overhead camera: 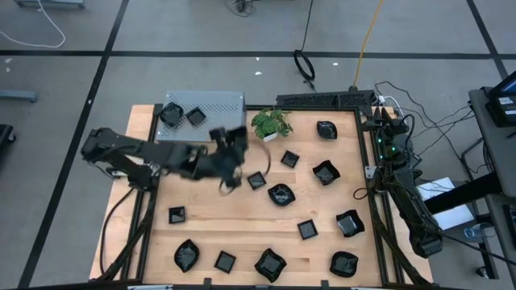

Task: Pick & Place Mini shaped plates
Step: Put the black distorted square plate on the shelf, then stack the black leaf shaped plate on top of the other black leaf shaped plate on the shelf

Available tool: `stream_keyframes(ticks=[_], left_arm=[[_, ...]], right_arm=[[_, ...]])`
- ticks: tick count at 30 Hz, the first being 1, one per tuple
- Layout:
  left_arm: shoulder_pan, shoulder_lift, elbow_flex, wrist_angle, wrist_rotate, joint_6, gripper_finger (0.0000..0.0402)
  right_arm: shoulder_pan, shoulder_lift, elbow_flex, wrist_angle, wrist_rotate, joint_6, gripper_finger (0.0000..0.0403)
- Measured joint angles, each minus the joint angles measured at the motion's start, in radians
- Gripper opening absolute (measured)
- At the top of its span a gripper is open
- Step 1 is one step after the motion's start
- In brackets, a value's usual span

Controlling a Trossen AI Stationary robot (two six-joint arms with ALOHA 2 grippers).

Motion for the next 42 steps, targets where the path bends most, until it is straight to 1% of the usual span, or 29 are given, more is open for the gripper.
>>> stream_keyframes(ticks=[3,6,8,14,18,24,27,34,39,42], left_arm=[[0.124,0.012,0.0,-0.005,0.085,0.0,0.0004],[0.236,0.026,-0.001,-0.042,0.172,-0.001,0.0009],[0.296,0.036,0.0,-0.053,0.194,0.008,0.0011],[0.44,0.058,-0.004,-0.172,0.272,0.084,0.0006],[0.497,0.073,-0.017,-0.156,0.285,0.164,0.0018],[0.569,0.103,-0.023,-0.151,0.319,0.322,0.0006],[0.59,0.113,-0.021,-0.142,0.324,0.373,0.0009],[0.599,0.113,-0.021,-0.148,0.322,0.489,0.0056],[0.586,0.11,-0.021,-0.142,0.316,0.503,0.0105],[0.553,0.081,-0.022,-0.123,0.316,0.494,0.0141]], right_arm=[[0.0,0.0,0.0,0.0,0.0,0.0,0.01],[0.0,0.0,0.0,0.0,0.0,0.0,0.01],[0.0,0.0,0.0,0.0,0.0,0.0,0.01],[0.0,0.0,0.0,0.0,0.0,0.0,0.01],[0.0,0.0,0.0,0.0,0.0,0.0,0.01],[0.0,0.0,0.0,0.0,0.0,0.0,0.01],[0.0,0.0,0.0,0.0,0.0,0.0,0.01],[0.0,0.0,0.0,0.0,0.0,0.0,0.01],[0.0,0.0,0.0,0.0,0.0,0.0,0.01],[0.0,0.0,0.0,0.0,0.0,0.0,0.01]])
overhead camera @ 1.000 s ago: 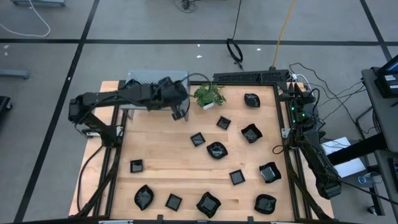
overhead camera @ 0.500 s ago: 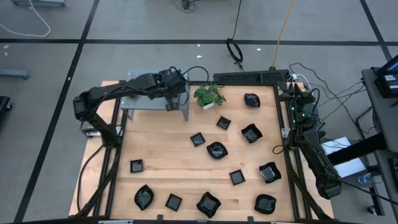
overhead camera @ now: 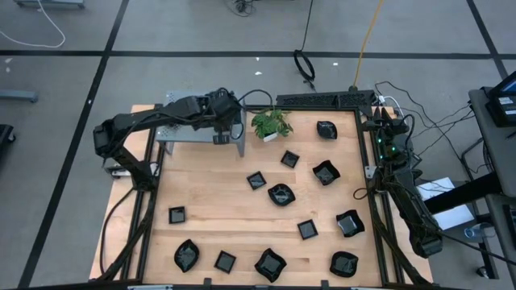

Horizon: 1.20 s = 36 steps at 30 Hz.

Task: Pick & Place Mini shaped plates
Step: Stack the black leaf shaped plate on top of the other black leaf shaped plate on the shelf

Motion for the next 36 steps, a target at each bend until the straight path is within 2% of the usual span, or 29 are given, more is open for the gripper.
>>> stream_keyframes(ticks=[4,8,16,21,24,28,36], left_arm=[[-0.06,-0.058,0.0,0.059,-0.004,-0.061,0.0181],[-0.126,-0.122,0.0,0.115,-0.004,-0.187,0.0206],[-0.261,-0.171,0.0,0.157,0.008,-0.681,0.0214],[-0.356,-0.153,0.001,0.106,0.014,-0.951,0.0214],[-0.42,-0.142,-0.001,0.008,0.056,-1.104,0.0214],[-0.518,-0.12,0.0,-0.128,0.167,-1.354,0.0214],[-0.736,-0.016,0.0,-0.218,0.322,-1.829,0.0214]], right_arm=[[0.0,0.0,0.0,0.0,0.0,0.0,0.01],[0.0,0.0,0.0,0.0,0.0,0.0,0.01],[0.0,0.0,0.0,0.0,0.0,0.0,0.01],[0.0,0.0,0.0,0.0,0.0,0.0,0.01],[0.0,0.0,0.0,0.0,0.0,0.0,0.01],[0.0,0.0,0.0,0.0,0.0,0.0,0.01],[0.0,0.0,0.0,0.0,0.0,0.0,0.01]])
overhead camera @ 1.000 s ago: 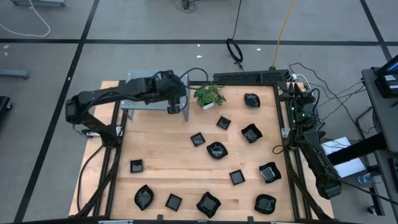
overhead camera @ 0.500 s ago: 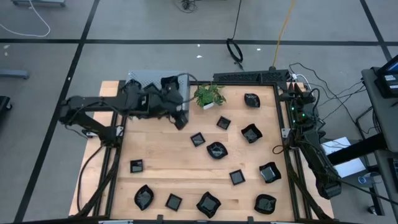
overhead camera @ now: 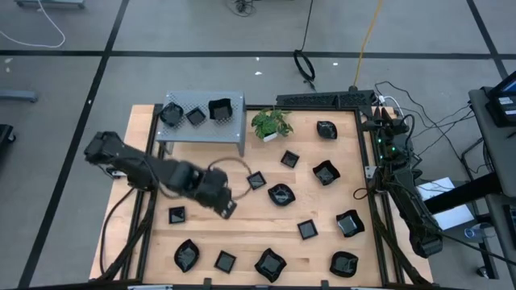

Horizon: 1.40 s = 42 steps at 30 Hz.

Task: Pick & Place Mini shaped plates
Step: Stack the black leaf shaped plate on top of the other black leaf shaped plate on the shelf

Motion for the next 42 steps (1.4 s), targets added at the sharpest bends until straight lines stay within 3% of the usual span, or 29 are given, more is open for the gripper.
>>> stream_keyframes(ticks=[5,14,17,26,31,36,42], left_arm=[[-0.111,0.092,0.0,-0.017,0.046,-0.142,0.0214],[-0.283,0.249,0.0,-0.023,0.377,-0.38,0.0214],[-0.329,0.274,0.0,-0.035,0.437,-0.439,0.0214],[-0.391,0.283,0.0,-0.037,0.312,-0.752,0.0214],[-0.393,0.283,0.0,-0.02,0.293,-0.905,0.0214],[-0.393,0.283,-0.016,-0.016,0.229,-0.979,0.0214],[-0.373,0.282,-0.088,0.05,0.277,-1.0,0.0214]], right_arm=[[0.0,0.0,0.0,0.0,0.0,0.0,0.01],[0.0,0.0,0.0,0.0,0.0,0.0,0.01],[0.0,0.0,0.0,0.0,0.0,0.0,0.01],[0.0,0.0,0.0,0.0,0.0,0.0,0.01],[0.0,0.0,0.0,0.0,0.0,0.0,0.01],[0.0,0.0,0.0,0.0,0.0,0.0,0.01],[0.0,0.0,0.0,0.0,0.0,0.0,0.01]])
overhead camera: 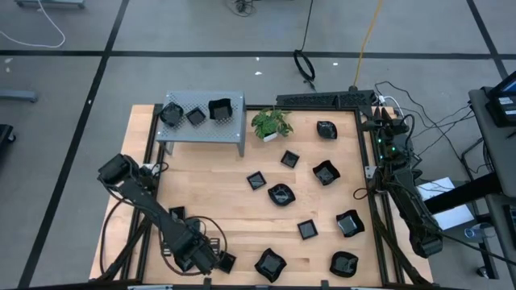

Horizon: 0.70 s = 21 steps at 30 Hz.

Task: Pick & Place Mini shaped plates
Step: Stack the black leaf shaped plate on top of the other black leaf shaped plate on the shelf

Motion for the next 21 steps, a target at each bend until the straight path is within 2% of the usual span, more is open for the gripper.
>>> stream_keyframes(ticks=[9,21], left_arm=[[0.03,0.0,-0.127,0.193,-0.005,0.0,0.0214],[0.039,0.0,-0.206,0.207,0.063,-0.013,0.0214]], right_arm=[[0.0,0.0,0.0,0.0,0.0,0.0,0.01],[0.0,0.0,0.0,0.0,0.0,0.0,0.01]])
